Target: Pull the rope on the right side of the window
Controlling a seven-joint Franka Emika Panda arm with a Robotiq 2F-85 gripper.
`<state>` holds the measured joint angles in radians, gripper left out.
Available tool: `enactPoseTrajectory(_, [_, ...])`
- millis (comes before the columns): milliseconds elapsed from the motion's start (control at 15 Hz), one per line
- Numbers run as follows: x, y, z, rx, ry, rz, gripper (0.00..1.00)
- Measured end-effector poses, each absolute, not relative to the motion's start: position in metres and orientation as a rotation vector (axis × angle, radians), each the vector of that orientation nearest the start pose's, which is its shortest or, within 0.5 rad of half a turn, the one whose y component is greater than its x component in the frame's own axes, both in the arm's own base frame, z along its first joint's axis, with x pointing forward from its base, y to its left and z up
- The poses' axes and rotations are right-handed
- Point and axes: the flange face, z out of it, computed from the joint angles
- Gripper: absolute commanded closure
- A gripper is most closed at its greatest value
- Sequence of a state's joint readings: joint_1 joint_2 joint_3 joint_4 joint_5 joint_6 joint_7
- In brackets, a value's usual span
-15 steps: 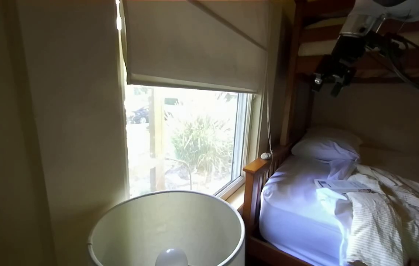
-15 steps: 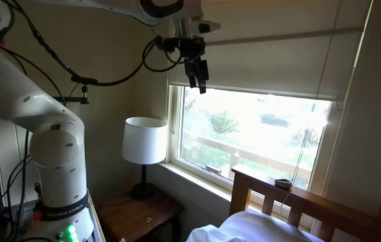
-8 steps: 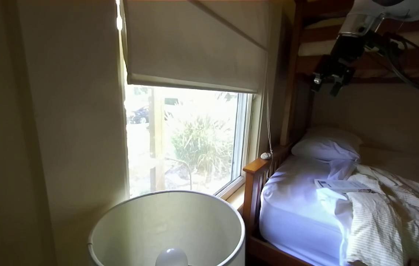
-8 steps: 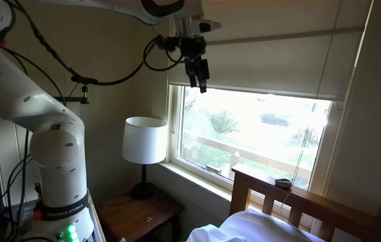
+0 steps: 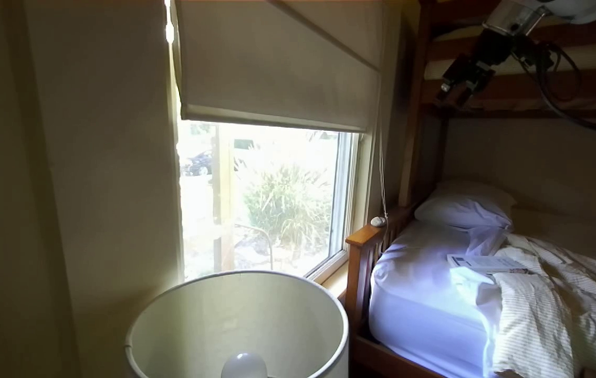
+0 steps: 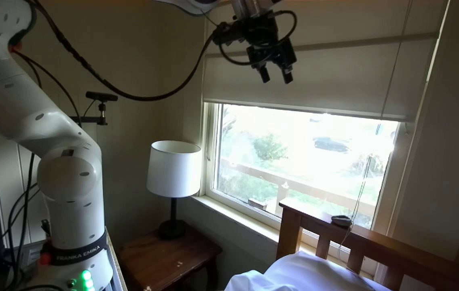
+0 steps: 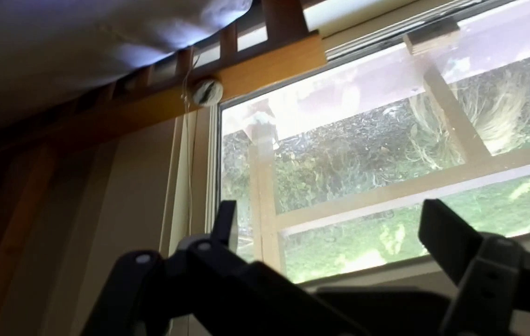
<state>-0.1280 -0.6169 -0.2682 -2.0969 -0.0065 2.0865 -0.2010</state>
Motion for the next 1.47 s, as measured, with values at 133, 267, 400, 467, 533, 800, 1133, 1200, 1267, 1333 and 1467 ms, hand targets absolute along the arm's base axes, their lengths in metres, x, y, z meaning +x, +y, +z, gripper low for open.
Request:
enactPoseTrajectory(133, [0.365,-0.222,0.729,-3.057,0.151,-1.001,0.00])
enactPoseTrajectory(267, [0.375,-0.246,0.752,-3.111,0.017,-1.057,0.00])
enactPoseTrajectory(400, [0.388,-0.266,0.779,-3.164,-0.079,-1.166,0.00])
enactPoseTrajectory(467, [0.395,-0.276,0.793,-3.179,-0.072,-1.239,0.00])
enactPoseTrajectory(533, [0.400,-0.280,0.797,-3.191,-0.062,-1.250,0.00])
enactPoseTrajectory(800, [0.402,-0.279,0.791,-3.193,-0.068,-1.231,0.00])
enactPoseTrajectory(1133, [0.402,-0.279,0.792,-3.190,-0.061,-1.234,0.00])
enactPoseTrajectory(1200, [0.404,-0.279,0.793,-3.181,-0.048,-1.245,0.00])
enactPoseTrajectory(1267, [0.406,-0.280,0.796,-3.173,-0.038,-1.260,0.00])
enactPoseTrajectory(1333, [0.410,-0.281,0.800,-3.166,-0.030,-1.279,0.00])
enactPoseTrajectory(1467, [0.418,-0.283,0.811,-3.151,-0.033,-1.317,0.00])
